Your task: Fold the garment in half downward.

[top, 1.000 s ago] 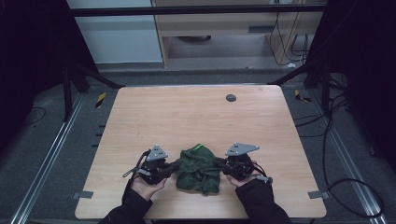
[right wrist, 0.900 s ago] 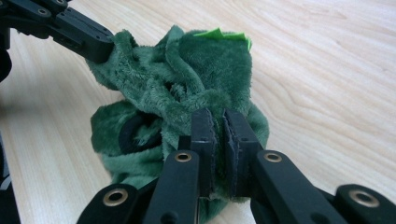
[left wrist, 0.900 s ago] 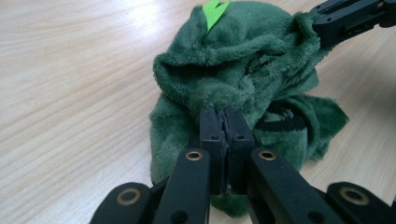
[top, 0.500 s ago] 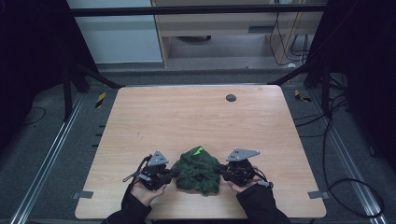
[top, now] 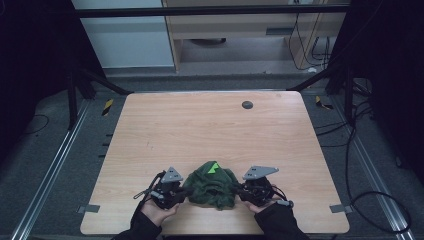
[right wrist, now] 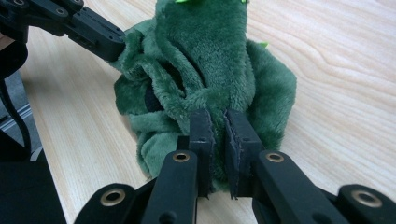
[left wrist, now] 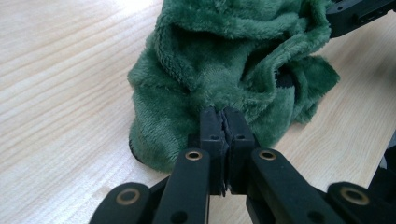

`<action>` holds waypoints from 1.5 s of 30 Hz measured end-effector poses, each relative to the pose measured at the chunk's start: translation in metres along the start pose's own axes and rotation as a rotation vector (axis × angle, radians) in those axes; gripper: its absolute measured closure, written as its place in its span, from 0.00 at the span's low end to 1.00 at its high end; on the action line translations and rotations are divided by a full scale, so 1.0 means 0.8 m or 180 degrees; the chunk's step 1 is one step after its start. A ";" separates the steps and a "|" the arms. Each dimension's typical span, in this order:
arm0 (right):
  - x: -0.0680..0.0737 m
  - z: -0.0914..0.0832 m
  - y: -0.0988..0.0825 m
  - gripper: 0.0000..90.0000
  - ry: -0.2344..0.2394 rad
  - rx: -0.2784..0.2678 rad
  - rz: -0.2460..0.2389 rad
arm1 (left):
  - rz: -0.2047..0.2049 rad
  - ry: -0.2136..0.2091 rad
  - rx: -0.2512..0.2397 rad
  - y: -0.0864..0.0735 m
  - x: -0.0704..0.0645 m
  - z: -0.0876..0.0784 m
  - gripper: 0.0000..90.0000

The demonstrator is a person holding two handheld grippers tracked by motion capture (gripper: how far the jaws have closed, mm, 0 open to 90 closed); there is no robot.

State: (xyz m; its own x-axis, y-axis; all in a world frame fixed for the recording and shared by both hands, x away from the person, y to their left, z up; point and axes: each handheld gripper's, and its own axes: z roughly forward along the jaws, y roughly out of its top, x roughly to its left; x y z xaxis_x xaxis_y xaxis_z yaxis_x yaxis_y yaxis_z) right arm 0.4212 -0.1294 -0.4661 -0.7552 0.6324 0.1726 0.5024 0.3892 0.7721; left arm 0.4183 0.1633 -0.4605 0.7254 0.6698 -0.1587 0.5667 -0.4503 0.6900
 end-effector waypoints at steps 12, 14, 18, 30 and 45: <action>0.001 0.006 -0.011 0.91 0.0046 0.0105 0.0030 | 0.0019 -0.0013 0.0090 -0.007 -0.004 0.005 0.98; 0.002 0.007 -0.012 0.91 0.0038 0.0150 0.0030 | 0.0015 -0.0018 0.0101 -0.007 -0.004 0.006 0.97; 0.004 0.011 -0.013 0.89 0.0030 0.0183 0.0006 | 0.0007 -0.0016 0.0087 -0.008 -0.003 0.007 0.96; 0.004 -0.007 -0.002 0.82 -0.0010 -0.0027 0.0034 | -0.0126 0.0090 -0.0186 -0.003 0.010 -0.026 0.80; -0.021 -0.026 0.021 0.82 -0.0259 -0.0313 0.0162 | -0.0291 0.0368 -0.0401 0.013 0.041 -0.036 0.87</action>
State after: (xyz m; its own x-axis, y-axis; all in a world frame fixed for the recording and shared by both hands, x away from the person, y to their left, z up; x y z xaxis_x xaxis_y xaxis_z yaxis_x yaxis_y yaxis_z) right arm 0.4338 -0.1477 -0.4433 -0.6912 0.7034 0.1660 0.4924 0.2903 0.8205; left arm 0.4370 0.1974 -0.4383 0.6194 0.7711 -0.1476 0.5695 -0.3119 0.7605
